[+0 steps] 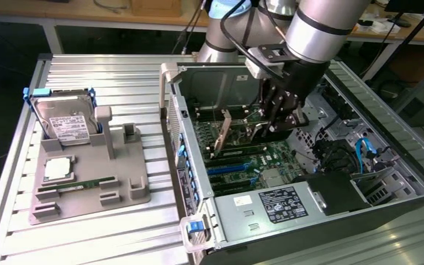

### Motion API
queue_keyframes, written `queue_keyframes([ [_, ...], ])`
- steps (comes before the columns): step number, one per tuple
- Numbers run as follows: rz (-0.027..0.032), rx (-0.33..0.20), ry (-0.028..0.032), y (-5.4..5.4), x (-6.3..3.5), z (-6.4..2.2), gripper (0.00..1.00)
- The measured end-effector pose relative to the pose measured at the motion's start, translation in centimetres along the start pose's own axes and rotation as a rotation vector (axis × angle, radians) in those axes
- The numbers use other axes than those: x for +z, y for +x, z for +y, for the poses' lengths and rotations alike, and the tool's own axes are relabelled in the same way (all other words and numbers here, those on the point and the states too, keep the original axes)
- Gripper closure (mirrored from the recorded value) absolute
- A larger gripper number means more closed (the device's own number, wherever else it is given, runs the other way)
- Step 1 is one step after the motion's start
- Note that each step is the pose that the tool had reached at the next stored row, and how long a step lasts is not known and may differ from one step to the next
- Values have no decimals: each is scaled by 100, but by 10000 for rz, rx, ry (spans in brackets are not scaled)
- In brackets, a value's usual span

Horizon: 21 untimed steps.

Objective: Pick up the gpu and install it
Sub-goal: 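Insert the gpu into the slot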

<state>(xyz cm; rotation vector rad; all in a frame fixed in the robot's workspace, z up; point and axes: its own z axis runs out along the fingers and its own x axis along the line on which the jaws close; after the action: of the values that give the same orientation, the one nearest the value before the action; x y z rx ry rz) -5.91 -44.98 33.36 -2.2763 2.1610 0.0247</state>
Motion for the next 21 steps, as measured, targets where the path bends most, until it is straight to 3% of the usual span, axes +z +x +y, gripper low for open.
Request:
queue_keyframes([
  [4, 0, 0, 0, 21, 66, 24, 73],
  [11, 1, -9, 20, 20, 195, 156, 73],
  [13, 3, -18, 60, 19, 215, 182, 73],
  [17, 12, -27, 201, 17, 241, 214, 73],
  [21, 12, -28, 201, 17, 241, 214, 73],
])
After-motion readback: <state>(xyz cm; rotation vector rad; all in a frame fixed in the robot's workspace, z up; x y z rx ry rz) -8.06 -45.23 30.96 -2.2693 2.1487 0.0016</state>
